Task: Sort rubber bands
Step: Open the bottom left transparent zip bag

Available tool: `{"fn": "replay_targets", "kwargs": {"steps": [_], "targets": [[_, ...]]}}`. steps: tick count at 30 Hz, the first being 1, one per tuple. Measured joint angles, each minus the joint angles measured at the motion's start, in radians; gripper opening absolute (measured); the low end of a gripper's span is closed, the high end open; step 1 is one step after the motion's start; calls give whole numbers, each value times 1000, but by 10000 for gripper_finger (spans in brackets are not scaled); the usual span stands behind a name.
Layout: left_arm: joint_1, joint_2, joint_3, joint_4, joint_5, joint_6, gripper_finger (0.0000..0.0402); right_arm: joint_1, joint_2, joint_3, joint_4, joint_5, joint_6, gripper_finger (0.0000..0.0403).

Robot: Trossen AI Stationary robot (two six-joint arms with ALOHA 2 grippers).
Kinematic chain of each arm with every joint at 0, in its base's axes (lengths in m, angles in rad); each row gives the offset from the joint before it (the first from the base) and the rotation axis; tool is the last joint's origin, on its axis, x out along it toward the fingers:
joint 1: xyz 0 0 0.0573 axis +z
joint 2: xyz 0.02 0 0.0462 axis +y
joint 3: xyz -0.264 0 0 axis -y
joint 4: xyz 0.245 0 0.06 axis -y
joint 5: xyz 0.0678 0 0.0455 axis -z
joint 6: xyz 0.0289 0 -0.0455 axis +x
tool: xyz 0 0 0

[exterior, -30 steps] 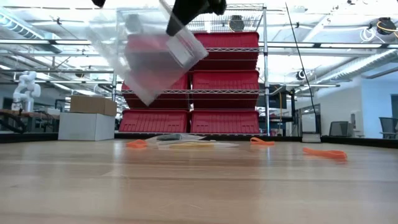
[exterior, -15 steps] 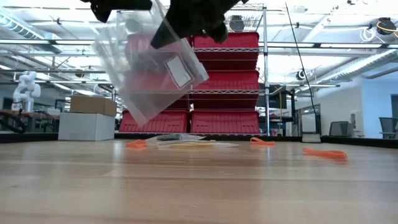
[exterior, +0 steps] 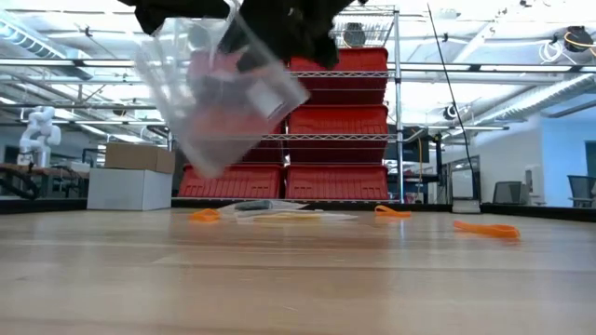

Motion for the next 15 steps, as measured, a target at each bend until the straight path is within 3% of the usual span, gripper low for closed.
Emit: {"fn": "replay_targets", "kwargs": {"steps": [4,7,11,15], "targets": [[0,0,0,1,4,0,0,14,-18,2,14,26,-40,166],[1,0,0,2,5,-1,0,14,9,2,65,31,-55,117],[1,0,0,7,5,0,0,6,69,1,138,33,-100,20],[1,-1,0,31,4,0,0,3,107,1,276,34,-133,6]]}}
